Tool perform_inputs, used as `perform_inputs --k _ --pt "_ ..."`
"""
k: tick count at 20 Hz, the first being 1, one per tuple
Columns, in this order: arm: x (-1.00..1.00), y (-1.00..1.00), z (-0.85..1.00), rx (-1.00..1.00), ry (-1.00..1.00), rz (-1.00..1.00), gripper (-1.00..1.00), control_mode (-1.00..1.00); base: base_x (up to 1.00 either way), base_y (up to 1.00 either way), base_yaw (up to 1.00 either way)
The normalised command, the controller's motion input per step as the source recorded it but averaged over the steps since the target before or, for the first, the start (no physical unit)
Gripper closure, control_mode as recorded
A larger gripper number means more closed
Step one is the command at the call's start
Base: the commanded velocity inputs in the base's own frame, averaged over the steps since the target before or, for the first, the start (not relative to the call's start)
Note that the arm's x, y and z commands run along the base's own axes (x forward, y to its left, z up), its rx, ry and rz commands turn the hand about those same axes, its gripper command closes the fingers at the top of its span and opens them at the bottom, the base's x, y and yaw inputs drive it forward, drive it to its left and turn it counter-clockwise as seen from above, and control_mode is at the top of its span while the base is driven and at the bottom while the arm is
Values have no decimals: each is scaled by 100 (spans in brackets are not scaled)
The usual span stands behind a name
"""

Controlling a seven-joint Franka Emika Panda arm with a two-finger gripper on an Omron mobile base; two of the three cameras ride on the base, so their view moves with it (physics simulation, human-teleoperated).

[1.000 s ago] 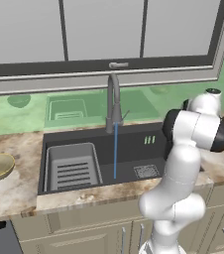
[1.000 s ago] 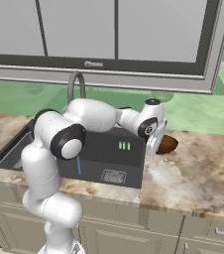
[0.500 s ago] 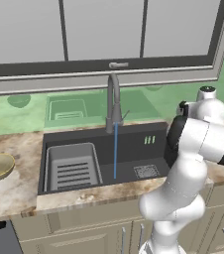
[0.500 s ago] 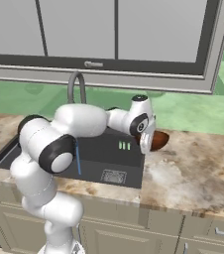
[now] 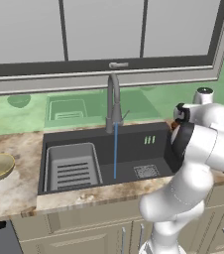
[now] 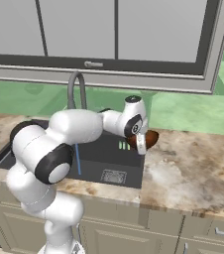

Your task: Rinse each bowl for a few seconds and place them down in the sink or on the counter.

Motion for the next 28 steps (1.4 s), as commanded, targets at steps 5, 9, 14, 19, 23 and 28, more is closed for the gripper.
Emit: perform_inputs --k 5,9,14,19,23,28 --pt "-5 15 2 1 -1 18 100 -100 0 0 0" --pt "-1 18 0 4 0 18 100 -100 0 0 0" --pt "2 22 0 3 0 15 100 -100 0 0 0" --pt "3 24 0 3 0 12 100 -100 0 0 0" --pt "1 23 0 3 0 11 100 -100 0 0 0" --pt "5 22 0 4 0 10 100 -100 0 0 0"
